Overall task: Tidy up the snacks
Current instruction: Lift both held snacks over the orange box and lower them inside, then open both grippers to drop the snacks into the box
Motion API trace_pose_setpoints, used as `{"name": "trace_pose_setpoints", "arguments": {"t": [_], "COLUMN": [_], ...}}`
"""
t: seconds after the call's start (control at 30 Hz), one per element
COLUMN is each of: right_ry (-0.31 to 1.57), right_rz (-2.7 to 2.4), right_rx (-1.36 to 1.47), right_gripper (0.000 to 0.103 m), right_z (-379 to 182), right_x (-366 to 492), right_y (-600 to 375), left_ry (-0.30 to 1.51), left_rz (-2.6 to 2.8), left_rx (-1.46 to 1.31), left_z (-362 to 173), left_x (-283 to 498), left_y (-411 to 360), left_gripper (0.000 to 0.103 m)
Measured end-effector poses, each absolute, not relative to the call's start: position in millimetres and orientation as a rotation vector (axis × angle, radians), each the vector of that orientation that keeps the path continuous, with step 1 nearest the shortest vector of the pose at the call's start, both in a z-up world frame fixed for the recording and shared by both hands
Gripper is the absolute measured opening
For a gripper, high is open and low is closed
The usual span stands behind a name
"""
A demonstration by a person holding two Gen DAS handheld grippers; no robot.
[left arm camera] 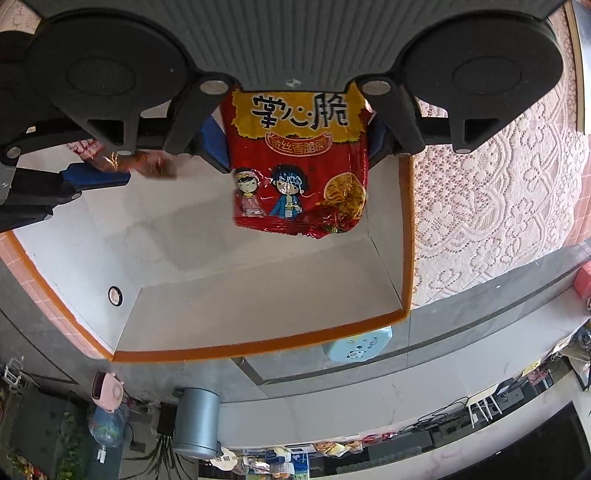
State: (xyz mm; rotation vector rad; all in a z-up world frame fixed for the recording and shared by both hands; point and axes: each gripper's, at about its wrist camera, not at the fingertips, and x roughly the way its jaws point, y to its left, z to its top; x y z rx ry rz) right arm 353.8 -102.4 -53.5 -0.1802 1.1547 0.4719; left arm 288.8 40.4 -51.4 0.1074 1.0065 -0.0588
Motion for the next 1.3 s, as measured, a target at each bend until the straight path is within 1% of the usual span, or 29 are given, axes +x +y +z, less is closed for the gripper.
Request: {"name": "trace_pose_setpoints", "arguments": {"t": [0.03, 0.1, 0.23, 0.37, 0.47, 0.63, 0.7, 0.83, 0.87, 1.1, 1.3], "right_ry": [1.156, 1.154, 1.136, 1.113, 1.09, 1.037, 1.017, 0.979, 0.974, 0.922, 0.834], "right_rz": [0.472, 0.474, 0.473, 0.472, 0.47, 0.463, 0.458, 0.45, 0.45, 0.447, 0.427], "right_rx": [-0.178, -0.175, -0.188, -0.178, -0.18, -0.167, -0.159, -0.146, -0.141, -0.111, -0.138], "right_gripper": [0.041, 0.04, 0.041, 0.048, 0.05, 0.057, 0.064, 0.067, 0.071, 0.075, 0.078], "right_z": [-52.6, -49.7, -40.7, -29.3, -19.9, -0.5, 6.8, 18.2, 20.8, 37.0, 47.8], "right_x": [355.0, 353.9, 348.1, 341.8, 335.3, 321.7, 315.0, 301.9, 298.0, 266.1, 226.3], "right_y": [-102.4, -103.2, -101.0, -104.0, -106.2, -113.3, -117.4, -124.5, -127.0, -142.1, -152.1], "left_ry": [1.001, 0.982, 0.948, 0.916, 0.901, 0.862, 0.84, 0.806, 0.8, 0.758, 0.734], "left_rz": [-0.059, -0.062, -0.057, -0.042, -0.041, -0.032, -0.032, -0.035, -0.037, -0.057, -0.062], "left_rx": [0.101, 0.09, 0.05, 0.004, -0.023, -0.036, -0.04, -0.046, -0.046, -0.065, -0.064], "left_z": [-49.1, -42.6, -31.3, -22.0, -15.8, -1.1, 5.6, 15.7, 17.6, 34.0, 40.0], "left_x": [288.5, 286.4, 278.7, 268.9, 260.9, 245.6, 237.1, 220.7, 216.3, 187.0, 153.2], "left_y": [42.6, 44.8, 48.0, 50.5, 52.4, 50.8, 49.2, 46.7, 45.8, 45.6, 46.4], "left_gripper": [0.087, 0.089, 0.09, 0.09, 0.09, 0.09, 0.09, 0.09, 0.09, 0.09, 0.09]}}
